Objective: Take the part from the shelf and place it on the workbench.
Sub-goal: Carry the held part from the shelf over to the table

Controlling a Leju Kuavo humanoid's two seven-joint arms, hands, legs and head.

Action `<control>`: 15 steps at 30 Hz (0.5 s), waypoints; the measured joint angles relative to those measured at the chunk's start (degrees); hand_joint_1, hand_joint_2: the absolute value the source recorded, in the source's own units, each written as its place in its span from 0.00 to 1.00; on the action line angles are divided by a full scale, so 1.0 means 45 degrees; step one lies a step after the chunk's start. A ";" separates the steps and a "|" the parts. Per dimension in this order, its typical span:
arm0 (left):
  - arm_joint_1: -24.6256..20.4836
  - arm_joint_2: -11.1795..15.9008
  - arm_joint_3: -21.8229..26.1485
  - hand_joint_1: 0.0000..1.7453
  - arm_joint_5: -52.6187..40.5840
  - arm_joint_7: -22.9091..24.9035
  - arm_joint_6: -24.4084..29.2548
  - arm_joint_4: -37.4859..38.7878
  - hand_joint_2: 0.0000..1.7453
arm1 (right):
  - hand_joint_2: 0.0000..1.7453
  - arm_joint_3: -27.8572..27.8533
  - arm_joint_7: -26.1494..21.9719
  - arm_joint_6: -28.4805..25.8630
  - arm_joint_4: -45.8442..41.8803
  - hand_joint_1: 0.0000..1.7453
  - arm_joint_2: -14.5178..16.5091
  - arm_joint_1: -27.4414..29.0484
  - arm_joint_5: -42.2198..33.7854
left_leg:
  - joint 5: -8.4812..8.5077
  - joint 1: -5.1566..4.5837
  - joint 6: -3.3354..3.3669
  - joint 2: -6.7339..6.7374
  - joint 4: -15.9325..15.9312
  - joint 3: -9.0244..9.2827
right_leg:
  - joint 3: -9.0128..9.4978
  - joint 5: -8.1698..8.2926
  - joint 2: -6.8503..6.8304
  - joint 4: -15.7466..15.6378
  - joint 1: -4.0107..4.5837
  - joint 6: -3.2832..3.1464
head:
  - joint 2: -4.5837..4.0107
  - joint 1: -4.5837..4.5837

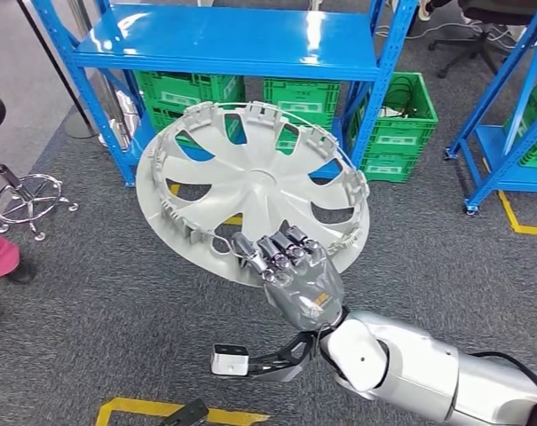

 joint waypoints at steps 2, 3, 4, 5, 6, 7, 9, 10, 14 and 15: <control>0.0009 -0.0012 0.0000 0.00 -0.0002 -0.0001 -0.0006 -0.0001 1.00 | 1.00 0.0011 0.0000 0.0000 0.0005 1.00 0.0000 -0.0031 0.0004 | -0.0010 -0.0040 -0.0050 0.0306 -0.0033 0.0033 | 0.0072 0.0025 0.0243 -0.0204 0.0006 0.0030 | 0.0000 0.0027; 0.0000 -0.0003 0.0000 0.00 -0.0006 -0.0002 -0.0006 0.0000 1.00 | 1.00 0.0018 0.0000 0.0000 0.0008 1.00 0.0002 -0.0026 0.0003 | -0.0080 -0.0036 -0.0092 0.0319 -0.0005 0.0057 | 0.0107 0.0075 0.0385 -0.0298 -0.0043 0.0079 | 0.0000 0.0018; -0.0005 0.0005 0.0000 0.00 -0.0010 -0.0010 -0.0006 0.0000 1.00 | 1.00 0.0024 0.0000 0.0000 0.0012 1.00 0.0005 -0.0025 0.0001 | -0.0246 -0.0022 -0.0136 0.0149 0.0155 0.0021 | 0.0156 0.0129 0.0533 -0.0404 -0.0101 0.0114 | 0.0000 0.0017; -0.0003 0.0020 0.0000 0.00 -0.0012 -0.0024 -0.0008 0.0001 1.00 | 1.00 0.0028 0.0000 0.0000 0.0013 1.00 0.0011 -0.0027 0.0000 | -0.0534 -0.0009 -0.0186 -0.0130 0.0560 -0.0130 | 0.0203 0.0185 0.0672 -0.0502 -0.0163 0.0144 | 0.0000 0.0004; -0.0003 0.0038 0.0002 0.00 -0.0010 -0.0044 -0.0016 0.0001 1.00 | 1.00 0.0033 0.0000 0.0000 0.0015 1.00 0.0018 -0.0020 -0.0001 | -0.0914 0.0015 -0.0226 -0.0474 0.1216 -0.0404 | 0.0229 0.0221 0.0801 -0.0547 -0.0204 0.0158 | 0.0000 -0.0002; -0.0014 0.0049 0.0006 0.00 -0.0006 -0.0066 -0.0026 0.0000 1.00 | 1.00 0.0039 0.0000 0.0000 0.0017 1.00 0.0022 -0.0013 -0.0001 | -0.1291 0.0018 -0.0258 -0.0712 0.2027 -0.0752 | 0.0232 0.0232 0.0939 -0.0557 -0.0221 0.0146 | 0.0000 -0.0003; -0.0053 0.0072 0.0016 0.00 -0.0001 -0.0092 -0.0043 -0.0003 1.00 | 1.00 0.0048 0.0000 0.0000 0.0024 1.00 0.0027 0.0021 0.0002 | -0.1596 0.0020 -0.0319 -0.0846 0.3203 -0.1249 | 0.0234 0.0234 0.1242 -0.0523 -0.0231 0.0143 | 0.0000 -0.0001; -0.0068 0.0079 0.0018 0.00 -0.0005 -0.0100 -0.0045 -0.0001 1.00 | 1.00 0.0052 0.0000 0.0000 0.0029 1.00 0.0027 0.0035 0.0002 | -0.1396 0.0032 -0.0345 -0.0864 0.3200 -0.1239 | 0.0236 0.0230 0.1412 -0.0489 -0.0241 0.0148 | 0.0000 -0.0001; 0.0013 0.0084 0.0015 0.00 -0.0028 -0.0157 -0.0049 0.0001 1.00 | 1.00 0.0051 0.0000 0.0001 0.0049 1.00 0.0038 0.0049 0.0002 | 0.0025 0.0191 -0.0396 -0.1523 0.0622 -0.0157 | 0.0100 0.0166 0.2097 -0.0211 -0.0288 0.0305 | -0.0001 -0.0009; 0.0036 0.0084 0.0016 0.00 -0.0025 -0.0171 -0.0050 0.0001 1.00 | 1.00 0.0047 0.0000 0.0002 0.0059 1.00 0.0046 0.0046 0.0005 | 0.0041 0.0210 -0.0368 -0.1717 0.0264 -0.0028 | -0.0009 0.0182 0.2232 -0.0144 -0.0302 0.0375 | -0.0001 -0.0007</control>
